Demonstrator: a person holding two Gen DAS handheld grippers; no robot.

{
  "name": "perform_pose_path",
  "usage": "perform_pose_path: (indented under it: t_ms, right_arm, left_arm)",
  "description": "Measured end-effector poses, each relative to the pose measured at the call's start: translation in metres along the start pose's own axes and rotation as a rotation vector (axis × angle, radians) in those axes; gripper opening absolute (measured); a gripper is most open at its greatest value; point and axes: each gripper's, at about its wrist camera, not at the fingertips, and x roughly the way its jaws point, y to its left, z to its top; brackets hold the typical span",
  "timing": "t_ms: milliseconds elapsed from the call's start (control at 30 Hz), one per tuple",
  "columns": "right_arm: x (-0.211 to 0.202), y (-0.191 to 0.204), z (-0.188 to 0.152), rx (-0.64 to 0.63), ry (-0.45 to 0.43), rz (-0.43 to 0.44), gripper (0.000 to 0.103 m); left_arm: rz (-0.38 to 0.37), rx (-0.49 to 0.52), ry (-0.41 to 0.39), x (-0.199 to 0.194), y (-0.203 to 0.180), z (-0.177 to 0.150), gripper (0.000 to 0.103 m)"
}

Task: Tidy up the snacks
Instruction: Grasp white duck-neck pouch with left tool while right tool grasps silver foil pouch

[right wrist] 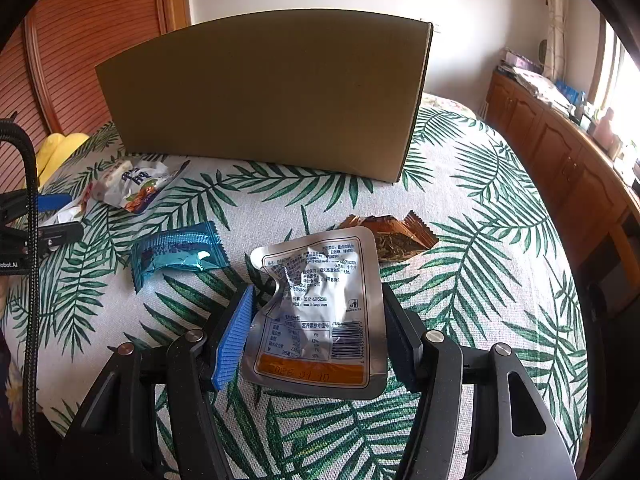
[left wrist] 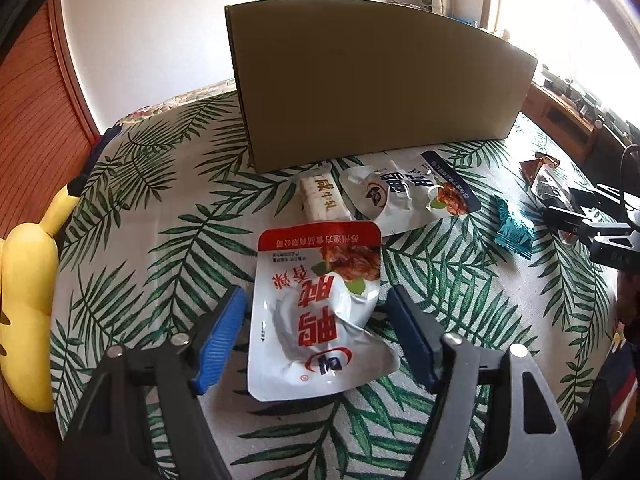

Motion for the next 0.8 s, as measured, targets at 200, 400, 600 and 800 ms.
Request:
perform_pose_path:
  t_ms: [200,400,600,800]
  right_arm:
    - [0.000,0.000,0.000,0.000,0.000,0.000,0.062]
    - [0.000,0.000,0.000,0.000,0.000,0.000,0.062]
    - [0.000,0.000,0.000,0.001,0.000,0.001,0.062]
    - [0.000,0.000,-0.001,0.001,-0.001,0.001,0.062]
  left_arm:
    - [0.024,0.031,-0.005,-0.009,-0.012,-0.008,0.059]
    - [0.025,0.010,-0.013,-0.018,-0.014,-0.017,0.059]
    - [0.017,-0.003,-0.045,-0.031,-0.017,-0.017,0.059]
    - [-0.001,-0.012,-0.090,-0.048,-0.024,-0.011,0.059]
